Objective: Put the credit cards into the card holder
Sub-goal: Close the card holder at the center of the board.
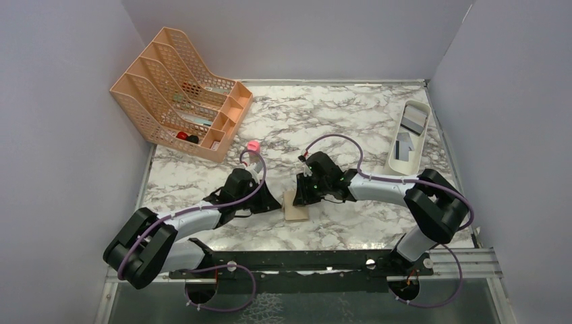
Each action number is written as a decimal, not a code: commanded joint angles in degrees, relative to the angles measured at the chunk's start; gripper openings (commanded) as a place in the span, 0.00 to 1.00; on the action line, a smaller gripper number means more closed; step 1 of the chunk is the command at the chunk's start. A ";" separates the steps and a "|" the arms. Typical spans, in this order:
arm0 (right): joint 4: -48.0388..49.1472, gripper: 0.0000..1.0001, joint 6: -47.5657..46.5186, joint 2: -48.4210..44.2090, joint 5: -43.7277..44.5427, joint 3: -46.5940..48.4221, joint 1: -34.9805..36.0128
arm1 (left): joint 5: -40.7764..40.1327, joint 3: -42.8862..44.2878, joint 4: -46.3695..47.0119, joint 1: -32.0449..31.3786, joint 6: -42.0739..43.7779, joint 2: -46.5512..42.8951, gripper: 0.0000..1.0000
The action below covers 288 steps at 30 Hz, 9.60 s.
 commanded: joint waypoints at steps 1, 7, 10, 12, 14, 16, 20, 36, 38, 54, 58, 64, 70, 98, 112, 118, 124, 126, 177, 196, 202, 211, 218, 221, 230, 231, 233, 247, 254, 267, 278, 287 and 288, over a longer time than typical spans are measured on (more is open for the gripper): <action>-1.19 0.25 0.06 2.22 0.71 -0.30 0.44 | 2.09 -0.19 2.42 0.15 -0.52 -0.66 0.18; -2.16 0.25 0.60 3.80 0.82 0.57 0.54 | 2.25 -0.02 3.30 0.19 -0.40 0.07 0.18; -1.52 0.24 1.06 3.78 0.54 0.36 0.65 | 2.54 0.16 3.87 0.18 -0.36 1.00 0.18; -1.24 0.23 1.06 3.81 0.39 0.39 0.66 | 2.84 0.47 4.20 0.11 -0.44 1.53 0.18; -0.72 0.23 0.95 4.34 0.34 0.48 0.66 | 2.98 0.79 4.51 0.08 -0.45 1.99 0.18; -0.74 0.23 0.93 4.93 0.28 0.62 0.66 | 3.14 1.16 4.67 -0.02 -0.37 2.36 0.18; -0.42 0.22 1.22 5.24 0.23 0.46 0.66 | 3.25 1.76 4.81 -0.28 -0.36 2.84 0.18; -0.14 0.22 1.89 2.09 1.57 -0.63 0.75 | 3.06 4.01 5.59 -1.16 -0.18 6.04 0.18; -0.25 0.22 1.78 2.17 1.52 -0.64 0.75 | 3.02 4.26 5.56 -1.33 -0.18 6.18 0.18; -1.38 0.37 8.20 -6.16 3.32 -2.83 0.75 | 1.66 5.66 5.56 -2.12 0.26 8.22 0.18; 0.46 0.37 12.10 -7.57 1.59 -4.26 0.75 | 1.59 5.91 5.56 -2.26 0.26 8.48 0.18; 4.38 0.37 14.22 -7.39 -1.01 -5.71 0.75 | 1.50 5.92 5.60 -2.34 0.34 8.48 0.18; 7.88 0.35 15.30 -4.87 -4.51 -5.50 0.75 | 1.46 6.05 5.56 -2.44 0.43 8.54 0.18; 6.90 0.26 14.47 -2.46 -1.72 -3.37 0.75 | 1.57 6.05 5.57 -2.52 0.78 9.36 0.18; 6.03 0.08 14.05 -2.77 0.41 -3.47 0.75 | 1.21 5.08 6.04 -2.52 0.52 8.82 0.18; 3.85 0.01 12.87 -3.21 3.01 -3.18 0.75 | 0.06 7.24 4.31 -2.55 0.66 7.51 0.18; 3.71 0.01 12.53 -2.85 3.20 -3.20 0.75 | -1.55 12.03 0.46 -2.50 2.34 7.88 0.11; 3.89 0.01 12.53 -2.70 3.00 -3.15 0.75 | -1.49 12.92 0.50 -2.45 2.60 8.91 0.11; -5.93 0.01 15.99 2.43 8.33 -1.09 0.75 | 1.82 12.21 2.12 -4.55 2.72 8.80 0.08; -21.94 0.01 25.91 9.60 8.51 4.04 0.75 | -2.03 12.25 1.37 -6.46 4.14 16.15 0.05; -22.14 0.11 27.87 10.34 6.27 3.51 0.75 | -3.46 12.47 -0.39 -6.48 5.27 16.98 0.05; -25.08 0.33 24.22 1.50 9.10 7.23 0.75 | -3.19 12.05 0.34 -6.54 5.15 17.98 0.06; -18.41 0.16 17.28 -5.63 8.12 6.50 0.75 | -2.48 12.43 0.72 -6.65 4.83 17.07 0.06; -16.43 0.03 15.62 -5.27 8.62 6.85 0.75 | -2.45 12.72 0.32 -6.74 4.86 17.23 0.07; -16.38 0.04 14.64 -1.66 8.86 9.11 0.75 | -0.34 12.89 0.29 -6.90 3.52 16.01 0.09; -16.75 0.04 14.57 -1.75 9.76 9.13 0.75 | -0.10 12.90 0.30 -6.92 3.22 15.36 0.11; -16.78 0.04 14.60 -2.25 10.81 8.77 0.75 | -0.04 13.11 0.20 -6.92 2.92 14.18 0.12; -14.82 0.11 17.12 -1.73 9.30 7.59 0.75 | -4.21 13.40 -1.94 -6.92 2.45 11.58 0.13; -13.80 0.16 17.93 0.39 7.83 7.72 0.75 | -3.77 13.35 -1.93 -7.00 2.50 10.69 0.15; -10.56 0.21 20.58 2.46 4.71 6.66 0.75 | -3.42 12.56 -0.59 -7.01 2.10 11.14 0.15; -7.53 0.24 23.25 2.06 2.94 4.62 0.75 | -3.60 11.78 0.10 -7.01 1.94 10.84 0.15; -5.24 0.21 24.86 0.67 2.62 2.90 0.75 | -3.45 11.51 0.35 -7.01 1.57 10.26 0.12; -5.31 0.21 24.84 0.59 2.72 2.83 0.75 | -3.76 11.65 -0.16 -7.01 1.64 9.53 0.12</action>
